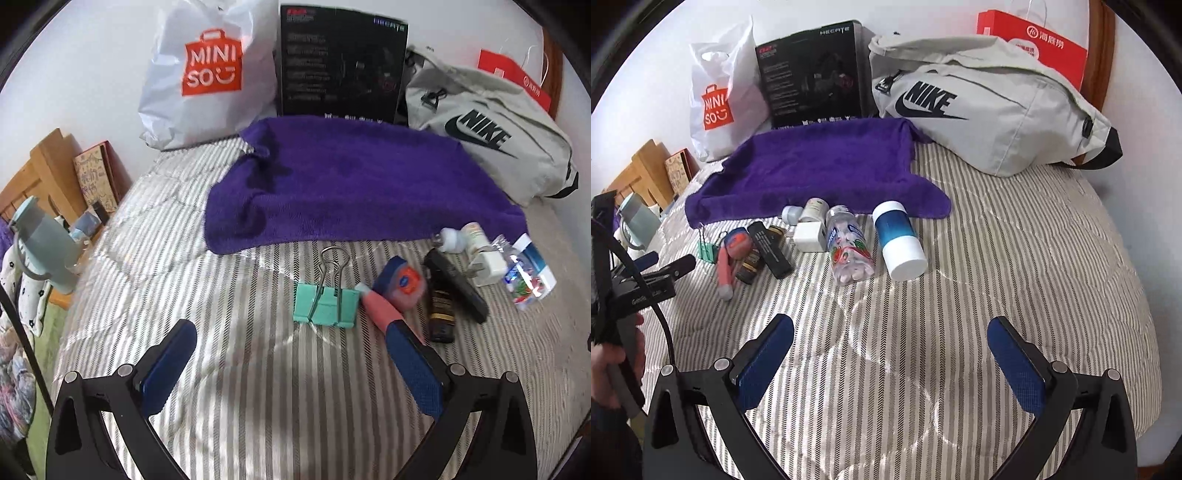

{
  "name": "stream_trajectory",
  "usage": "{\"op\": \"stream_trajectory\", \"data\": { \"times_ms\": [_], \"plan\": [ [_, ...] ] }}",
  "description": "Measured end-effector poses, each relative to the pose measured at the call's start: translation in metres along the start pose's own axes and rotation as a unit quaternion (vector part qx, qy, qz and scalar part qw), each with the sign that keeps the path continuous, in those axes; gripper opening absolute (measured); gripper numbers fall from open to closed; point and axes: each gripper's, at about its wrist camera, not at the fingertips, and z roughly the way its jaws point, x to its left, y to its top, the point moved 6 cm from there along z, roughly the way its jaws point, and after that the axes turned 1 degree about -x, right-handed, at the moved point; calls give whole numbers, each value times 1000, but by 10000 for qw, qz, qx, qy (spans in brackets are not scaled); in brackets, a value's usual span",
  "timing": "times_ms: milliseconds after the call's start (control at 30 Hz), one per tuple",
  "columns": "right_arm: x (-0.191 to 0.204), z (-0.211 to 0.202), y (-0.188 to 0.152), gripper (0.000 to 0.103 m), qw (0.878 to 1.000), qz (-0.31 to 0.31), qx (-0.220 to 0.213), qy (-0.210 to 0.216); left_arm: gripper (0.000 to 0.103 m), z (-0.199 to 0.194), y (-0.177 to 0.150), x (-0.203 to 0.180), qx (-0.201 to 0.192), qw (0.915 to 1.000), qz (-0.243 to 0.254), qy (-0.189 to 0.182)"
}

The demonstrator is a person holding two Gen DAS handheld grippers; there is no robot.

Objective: Organize rigid objects
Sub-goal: 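Grasp the green binder clip with the left tool while the right tool grasps the blue-and-white cylinder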

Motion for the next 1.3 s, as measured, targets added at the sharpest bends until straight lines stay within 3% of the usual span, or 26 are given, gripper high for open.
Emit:
{"op": "stream_trajectory", "data": {
  "times_ms": [200, 367, 667, 733, 767, 900, 1100, 1300],
  "plan": [
    [-9, 19, 4, 103, 9999, -78, 85, -21, 100, 24, 2, -3, 132, 9997, 181, -22],
    [-20, 37, 12, 103, 9998, -50, 184, -57, 90, 33, 2, -3, 103, 9995, 207, -223],
    [-36, 64, 34, 103, 9996, 197, 185, 18, 57, 33, 10, -12, 9, 9979, 381, -514],
    [-35, 71, 39, 102, 9997, 131, 173, 56, 42, 32, 10, -14, -4, 9975, 400, -578],
    [-34, 76, 42, 101, 9998, 64, 178, 39, 39, 32, 11, -15, -8, 9974, 388, -599],
    [-33, 93, 50, 95, 9997, -132, 226, 14, 39, 31, 10, -17, -33, 9976, 419, -556],
    [-27, 116, 50, 78, 9981, -335, 452, 233, 39, 32, 11, -17, -6, 9976, 379, -577],
    [-17, 124, 57, 68, 9970, -650, 314, 274, 39, 33, 12, -16, 2, 9976, 382, -569]
  ]
}}
